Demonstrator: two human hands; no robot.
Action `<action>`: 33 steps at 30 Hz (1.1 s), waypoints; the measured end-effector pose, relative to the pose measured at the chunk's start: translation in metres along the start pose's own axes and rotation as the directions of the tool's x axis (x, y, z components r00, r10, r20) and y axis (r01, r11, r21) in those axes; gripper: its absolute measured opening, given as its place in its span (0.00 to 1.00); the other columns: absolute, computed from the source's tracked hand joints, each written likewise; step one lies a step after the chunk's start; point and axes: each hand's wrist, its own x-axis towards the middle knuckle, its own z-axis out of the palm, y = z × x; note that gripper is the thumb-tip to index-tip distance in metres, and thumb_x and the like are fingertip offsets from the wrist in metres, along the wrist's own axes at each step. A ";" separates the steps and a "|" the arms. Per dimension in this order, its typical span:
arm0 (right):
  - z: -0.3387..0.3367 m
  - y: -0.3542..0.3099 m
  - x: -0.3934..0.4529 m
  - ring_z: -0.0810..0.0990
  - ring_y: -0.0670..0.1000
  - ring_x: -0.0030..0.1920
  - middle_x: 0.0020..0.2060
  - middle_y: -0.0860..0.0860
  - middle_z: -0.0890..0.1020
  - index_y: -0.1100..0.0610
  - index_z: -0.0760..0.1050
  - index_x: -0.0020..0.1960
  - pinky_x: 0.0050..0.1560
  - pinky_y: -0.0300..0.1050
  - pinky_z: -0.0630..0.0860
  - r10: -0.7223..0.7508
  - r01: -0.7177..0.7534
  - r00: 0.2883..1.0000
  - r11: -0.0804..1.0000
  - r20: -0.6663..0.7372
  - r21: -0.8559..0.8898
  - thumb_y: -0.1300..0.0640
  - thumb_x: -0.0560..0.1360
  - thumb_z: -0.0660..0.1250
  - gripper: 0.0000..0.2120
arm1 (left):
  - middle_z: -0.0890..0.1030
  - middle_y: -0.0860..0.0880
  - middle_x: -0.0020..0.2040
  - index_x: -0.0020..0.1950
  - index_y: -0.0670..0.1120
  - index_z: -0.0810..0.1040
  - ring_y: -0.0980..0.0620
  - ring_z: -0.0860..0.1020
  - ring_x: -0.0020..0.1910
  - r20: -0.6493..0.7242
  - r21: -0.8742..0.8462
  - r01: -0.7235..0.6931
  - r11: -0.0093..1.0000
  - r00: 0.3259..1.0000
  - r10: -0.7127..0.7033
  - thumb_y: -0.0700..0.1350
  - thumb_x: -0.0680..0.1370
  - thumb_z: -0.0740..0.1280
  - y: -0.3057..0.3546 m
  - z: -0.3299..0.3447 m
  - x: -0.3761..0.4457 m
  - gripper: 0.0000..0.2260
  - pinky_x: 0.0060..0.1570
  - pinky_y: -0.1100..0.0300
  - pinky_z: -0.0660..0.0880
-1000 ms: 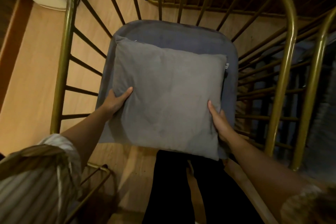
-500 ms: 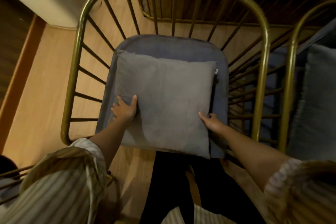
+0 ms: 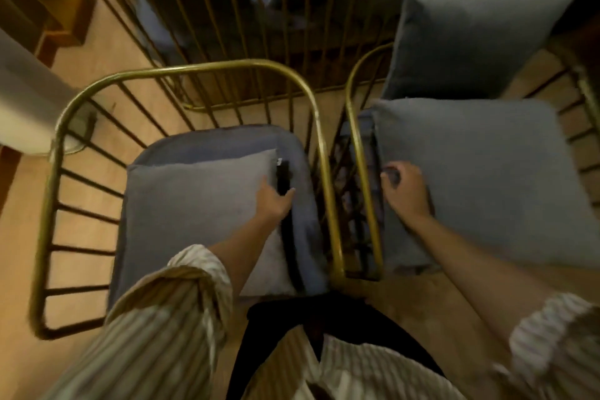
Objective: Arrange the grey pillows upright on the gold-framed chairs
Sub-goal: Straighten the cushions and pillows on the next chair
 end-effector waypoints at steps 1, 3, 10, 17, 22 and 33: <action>-0.020 0.024 0.005 0.78 0.66 0.58 0.54 0.63 0.82 0.63 0.79 0.57 0.61 0.59 0.74 0.018 -0.019 1.000 0.999 -0.023 -0.041 0.51 0.74 0.64 0.19 | 0.60 0.39 0.79 0.80 0.37 0.52 0.40 0.61 0.78 0.031 0.018 -0.051 0.999 0.998 0.051 0.47 0.78 0.70 0.015 0.022 -0.003 0.39 0.74 0.51 0.61; -0.057 0.068 0.011 0.74 0.66 0.66 0.63 0.63 0.79 0.63 0.77 0.62 0.66 0.62 0.70 0.065 -0.068 0.997 0.986 -0.029 -0.153 0.52 0.76 0.66 0.20 | 0.63 0.41 0.78 0.80 0.39 0.55 0.40 0.63 0.77 0.073 0.070 -0.102 0.992 0.993 0.097 0.49 0.79 0.68 0.043 0.060 -0.011 0.35 0.74 0.49 0.63; -0.148 0.195 0.023 0.57 0.57 0.79 0.79 0.55 0.60 0.55 0.60 0.78 0.76 0.60 0.54 0.130 -0.131 0.991 0.945 -0.024 -0.301 0.38 0.79 0.60 0.33 | 0.77 0.39 0.67 0.73 0.37 0.67 0.40 0.76 0.66 0.135 0.057 -0.137 0.989 0.982 0.129 0.46 0.76 0.72 0.107 0.192 -0.035 0.29 0.65 0.51 0.73; -0.192 0.301 0.057 0.73 0.61 0.70 0.71 0.55 0.73 0.53 0.66 0.75 0.69 0.62 0.70 0.582 -0.579 0.810 0.775 0.069 0.252 0.22 0.66 0.61 0.49 | 0.66 0.41 0.77 0.81 0.44 0.53 0.37 0.67 0.74 0.166 -0.171 0.211 0.962 0.969 -0.183 0.68 0.70 0.70 0.120 0.252 -0.021 0.49 0.73 0.42 0.67; -0.209 0.311 0.067 0.80 0.59 0.62 0.65 0.52 0.79 0.52 0.70 0.73 0.64 0.60 0.76 0.606 -0.653 0.748 0.601 0.270 0.461 0.24 0.58 0.72 0.52 | 0.71 0.44 0.74 0.79 0.45 0.59 0.39 0.73 0.69 0.265 -0.243 0.362 0.900 0.917 -0.298 0.74 0.55 0.75 0.128 0.245 -0.003 0.61 0.71 0.40 0.69; -0.220 0.269 0.065 0.83 0.52 0.48 0.48 0.52 0.85 0.54 0.80 0.53 0.51 0.49 0.77 0.470 -0.644 0.761 0.473 0.446 0.601 0.47 0.66 0.78 0.19 | 0.70 0.45 0.74 0.79 0.47 0.59 0.40 0.70 0.71 0.071 -0.416 0.224 0.881 0.974 -0.214 0.65 0.66 0.75 0.179 0.187 0.002 0.49 0.72 0.41 0.66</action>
